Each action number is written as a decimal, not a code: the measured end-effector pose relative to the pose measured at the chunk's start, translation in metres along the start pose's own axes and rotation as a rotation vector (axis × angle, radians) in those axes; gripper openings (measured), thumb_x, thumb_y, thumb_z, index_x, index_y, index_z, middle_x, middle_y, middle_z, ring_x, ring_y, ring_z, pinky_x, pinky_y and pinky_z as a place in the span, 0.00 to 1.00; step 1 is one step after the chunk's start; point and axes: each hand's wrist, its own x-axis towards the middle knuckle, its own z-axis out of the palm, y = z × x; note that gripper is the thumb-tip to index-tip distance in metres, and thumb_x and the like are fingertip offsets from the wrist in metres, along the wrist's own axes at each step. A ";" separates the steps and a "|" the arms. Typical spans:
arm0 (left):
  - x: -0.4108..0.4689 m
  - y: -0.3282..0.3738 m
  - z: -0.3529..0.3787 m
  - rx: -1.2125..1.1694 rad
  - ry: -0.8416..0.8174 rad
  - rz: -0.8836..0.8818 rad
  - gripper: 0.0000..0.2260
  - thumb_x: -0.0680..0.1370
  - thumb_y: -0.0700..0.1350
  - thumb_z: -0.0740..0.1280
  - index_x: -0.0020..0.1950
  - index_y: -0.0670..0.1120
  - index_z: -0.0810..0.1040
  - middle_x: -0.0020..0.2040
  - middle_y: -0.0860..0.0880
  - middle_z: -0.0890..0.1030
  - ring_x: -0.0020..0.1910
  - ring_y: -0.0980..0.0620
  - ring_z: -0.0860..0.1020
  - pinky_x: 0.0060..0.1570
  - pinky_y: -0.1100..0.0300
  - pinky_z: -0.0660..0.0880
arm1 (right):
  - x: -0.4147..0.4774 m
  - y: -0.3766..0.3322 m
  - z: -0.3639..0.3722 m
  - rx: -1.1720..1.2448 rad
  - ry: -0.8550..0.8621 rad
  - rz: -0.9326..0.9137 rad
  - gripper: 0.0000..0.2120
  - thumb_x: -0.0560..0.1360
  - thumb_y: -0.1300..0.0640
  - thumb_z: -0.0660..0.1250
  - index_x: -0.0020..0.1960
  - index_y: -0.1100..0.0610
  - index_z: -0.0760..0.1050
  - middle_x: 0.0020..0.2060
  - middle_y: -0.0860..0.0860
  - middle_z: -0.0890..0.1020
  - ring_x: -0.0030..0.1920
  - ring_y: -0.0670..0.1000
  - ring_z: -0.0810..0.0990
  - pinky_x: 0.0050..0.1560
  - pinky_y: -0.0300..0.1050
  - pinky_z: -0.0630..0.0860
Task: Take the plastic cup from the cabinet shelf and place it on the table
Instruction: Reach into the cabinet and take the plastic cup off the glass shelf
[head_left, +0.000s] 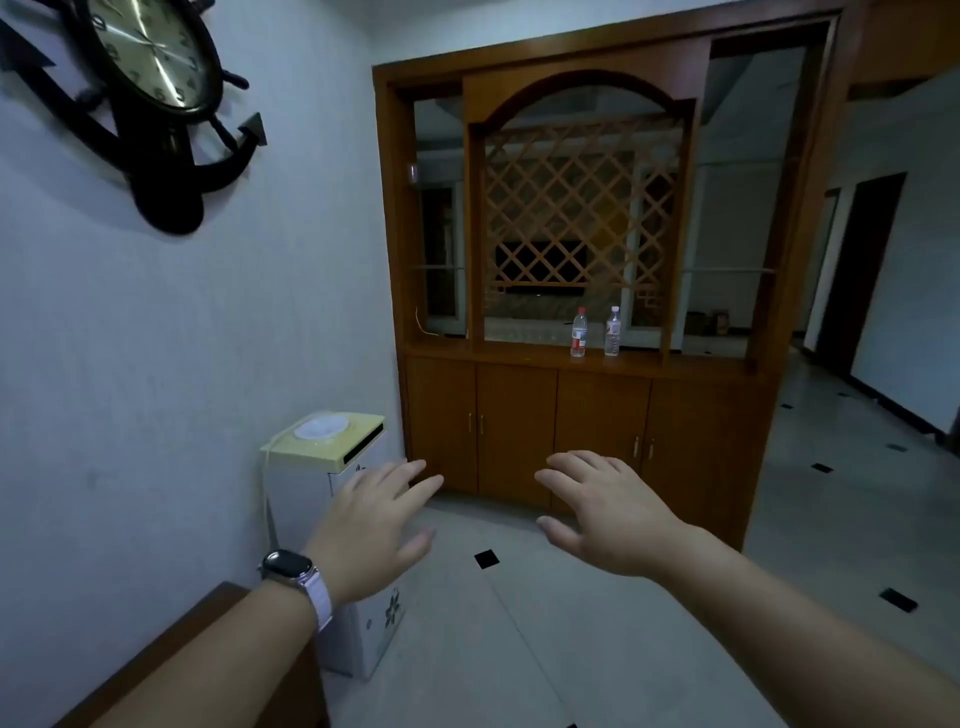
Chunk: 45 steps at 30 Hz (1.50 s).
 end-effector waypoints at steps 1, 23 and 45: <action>0.009 -0.002 0.006 -0.004 -0.012 0.003 0.23 0.75 0.58 0.59 0.68 0.51 0.72 0.66 0.46 0.77 0.65 0.46 0.74 0.61 0.47 0.70 | 0.007 0.007 0.005 0.006 0.000 -0.010 0.30 0.77 0.35 0.51 0.75 0.47 0.60 0.74 0.49 0.66 0.75 0.51 0.60 0.73 0.53 0.57; 0.281 -0.077 0.130 0.114 0.041 -0.089 0.20 0.75 0.57 0.60 0.62 0.48 0.76 0.61 0.45 0.80 0.60 0.43 0.78 0.55 0.50 0.75 | 0.251 0.227 0.066 0.067 0.038 -0.140 0.29 0.78 0.36 0.51 0.75 0.46 0.58 0.76 0.48 0.62 0.76 0.52 0.56 0.74 0.53 0.51; 0.501 -0.411 0.282 0.128 0.155 -0.119 0.21 0.73 0.56 0.60 0.58 0.45 0.80 0.58 0.43 0.82 0.54 0.42 0.80 0.50 0.49 0.76 | 0.641 0.259 0.174 0.034 0.049 -0.092 0.28 0.78 0.37 0.53 0.75 0.46 0.59 0.76 0.48 0.62 0.76 0.50 0.56 0.74 0.51 0.52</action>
